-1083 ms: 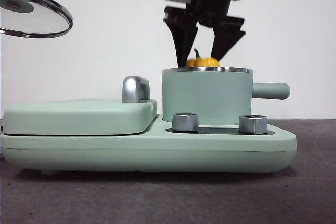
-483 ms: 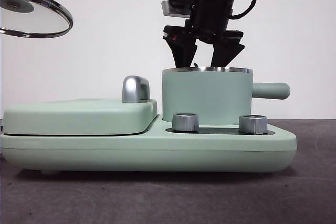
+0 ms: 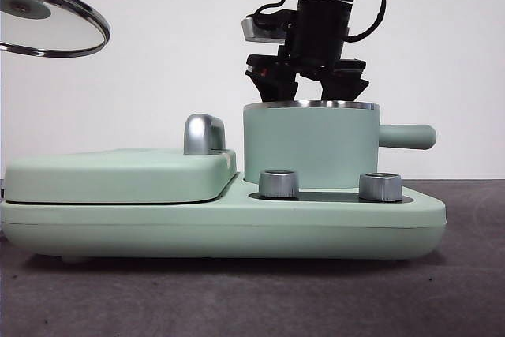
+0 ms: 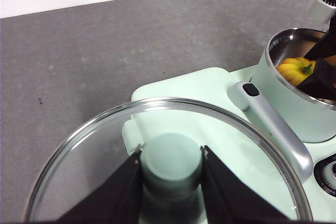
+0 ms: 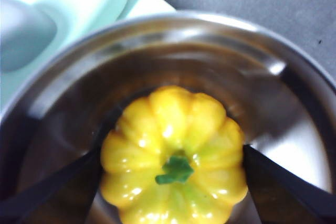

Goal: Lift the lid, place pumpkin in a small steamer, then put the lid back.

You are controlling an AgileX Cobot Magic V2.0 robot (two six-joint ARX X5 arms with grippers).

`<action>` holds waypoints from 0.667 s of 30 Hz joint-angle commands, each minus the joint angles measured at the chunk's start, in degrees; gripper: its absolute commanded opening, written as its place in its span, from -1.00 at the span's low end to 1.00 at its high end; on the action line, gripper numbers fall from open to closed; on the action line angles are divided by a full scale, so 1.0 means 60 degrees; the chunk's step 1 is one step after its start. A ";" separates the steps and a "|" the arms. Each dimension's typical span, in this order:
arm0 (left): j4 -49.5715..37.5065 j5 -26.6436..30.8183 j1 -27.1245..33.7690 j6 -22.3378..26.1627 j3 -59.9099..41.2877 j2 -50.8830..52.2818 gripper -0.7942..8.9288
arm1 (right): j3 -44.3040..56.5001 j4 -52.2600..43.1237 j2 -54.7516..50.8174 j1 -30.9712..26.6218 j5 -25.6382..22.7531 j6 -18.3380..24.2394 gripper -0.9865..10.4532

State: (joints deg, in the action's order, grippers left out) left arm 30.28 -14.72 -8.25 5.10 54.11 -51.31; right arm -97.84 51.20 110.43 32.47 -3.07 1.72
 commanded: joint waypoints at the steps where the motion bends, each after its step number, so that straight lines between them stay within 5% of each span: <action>1: -0.0259 -0.0015 0.0007 -0.0007 0.0131 -0.0007 -0.82 | -0.0113 -0.0033 0.0273 0.0040 0.0004 0.0029 -0.20; 20: -0.0259 -0.0015 0.0007 -0.0036 0.0131 -0.0011 -0.82 | -0.0138 -0.0015 0.0361 -0.0069 0.0499 0.0120 0.01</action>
State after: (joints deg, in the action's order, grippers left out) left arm 30.28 -14.72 -8.25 5.08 54.08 -51.31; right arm -97.80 50.78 111.77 31.46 -0.21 1.74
